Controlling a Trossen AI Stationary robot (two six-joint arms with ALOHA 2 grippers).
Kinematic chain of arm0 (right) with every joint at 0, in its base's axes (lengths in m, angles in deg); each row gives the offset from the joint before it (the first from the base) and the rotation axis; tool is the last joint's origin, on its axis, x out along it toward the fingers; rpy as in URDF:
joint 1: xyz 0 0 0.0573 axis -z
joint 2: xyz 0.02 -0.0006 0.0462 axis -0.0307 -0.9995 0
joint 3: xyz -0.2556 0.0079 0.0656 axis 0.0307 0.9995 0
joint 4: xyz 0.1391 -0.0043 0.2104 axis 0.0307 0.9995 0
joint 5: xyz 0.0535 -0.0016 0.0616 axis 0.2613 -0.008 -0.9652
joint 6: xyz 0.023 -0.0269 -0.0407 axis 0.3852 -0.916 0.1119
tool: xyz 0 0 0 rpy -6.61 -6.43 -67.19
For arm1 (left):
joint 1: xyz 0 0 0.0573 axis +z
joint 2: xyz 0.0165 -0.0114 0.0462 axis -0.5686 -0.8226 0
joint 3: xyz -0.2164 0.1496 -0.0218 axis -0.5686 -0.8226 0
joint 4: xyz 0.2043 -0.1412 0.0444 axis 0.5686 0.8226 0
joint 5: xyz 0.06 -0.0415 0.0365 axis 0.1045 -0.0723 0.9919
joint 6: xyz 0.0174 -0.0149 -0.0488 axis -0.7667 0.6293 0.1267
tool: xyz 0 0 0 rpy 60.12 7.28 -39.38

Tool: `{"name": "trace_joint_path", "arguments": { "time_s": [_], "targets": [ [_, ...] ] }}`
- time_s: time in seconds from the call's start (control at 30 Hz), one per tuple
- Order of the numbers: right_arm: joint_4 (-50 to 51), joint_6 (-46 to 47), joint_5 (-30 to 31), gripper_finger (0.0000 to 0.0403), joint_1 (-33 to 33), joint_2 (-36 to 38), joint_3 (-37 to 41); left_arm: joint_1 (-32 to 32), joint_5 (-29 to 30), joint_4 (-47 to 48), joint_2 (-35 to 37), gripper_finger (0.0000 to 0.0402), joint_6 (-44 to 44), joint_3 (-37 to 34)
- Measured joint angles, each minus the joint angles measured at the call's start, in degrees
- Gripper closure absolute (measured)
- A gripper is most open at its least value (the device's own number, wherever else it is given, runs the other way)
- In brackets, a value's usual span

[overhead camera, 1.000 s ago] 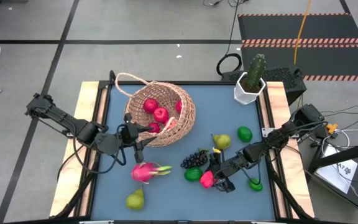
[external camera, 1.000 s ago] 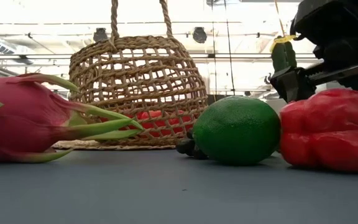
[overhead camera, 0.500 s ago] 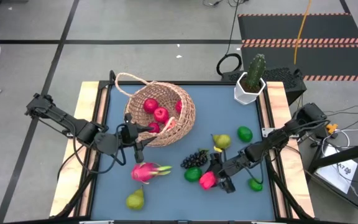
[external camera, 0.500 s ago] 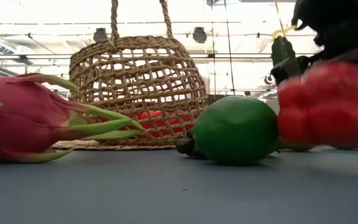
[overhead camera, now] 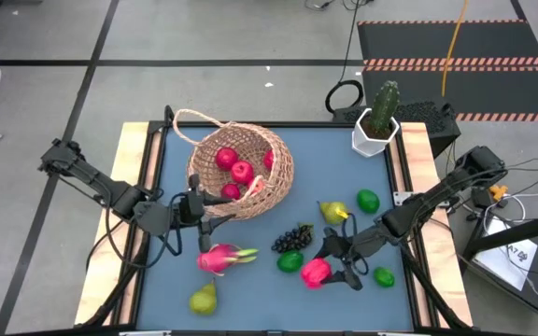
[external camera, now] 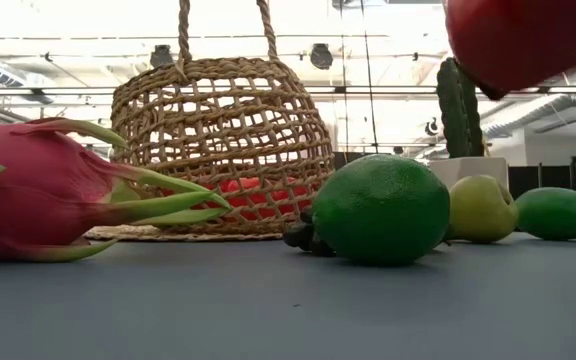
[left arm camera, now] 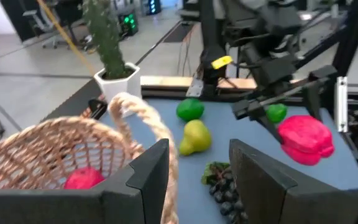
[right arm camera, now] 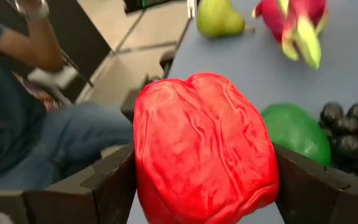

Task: Build produce basket
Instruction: Put the red bell pepper into the basket

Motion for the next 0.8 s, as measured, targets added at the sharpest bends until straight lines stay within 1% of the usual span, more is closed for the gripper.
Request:
{"name": "trace_joint_path", "arguments": {
  "time_s": [0.13, 0.3, 0.4, 0.63, 0.8],
  "targets": [
    [-1.77, 0.24, 2.87, 0.0102, 0.0, 1.68, 0.0, -1.43, 0.01, -2.47, 0.0, 0.0231, -1.97, 0.0],
    [-3.84, -0.09, 6.0, 0.0102, 0.09, 3.63, 0.0, -2.24, 0.02, -3.14, 0.0, 0.0231, -2.44, 0.0],
    [-6.98, -1.48, 7.56, 0.0102, 0.11, 4.86, 0.0, -2.31, 0.02, -3.56, 0.0, 0.0231, -2.44, 0.0],
    [-18.02, -9.46, 12.92, 0.0103, 0.11, 6.87, 0.0, -2.28, 0.07, -3.68, 0.0, 0.0231, -2.44, 0.0],
    [-25.8, -15.78, 13.33, 0.0103, 0.11, 6.86, 0.0, -2.28, 0.17, -3.71, 0.0, 0.0231, -2.44, 0.0]
  ]
}}
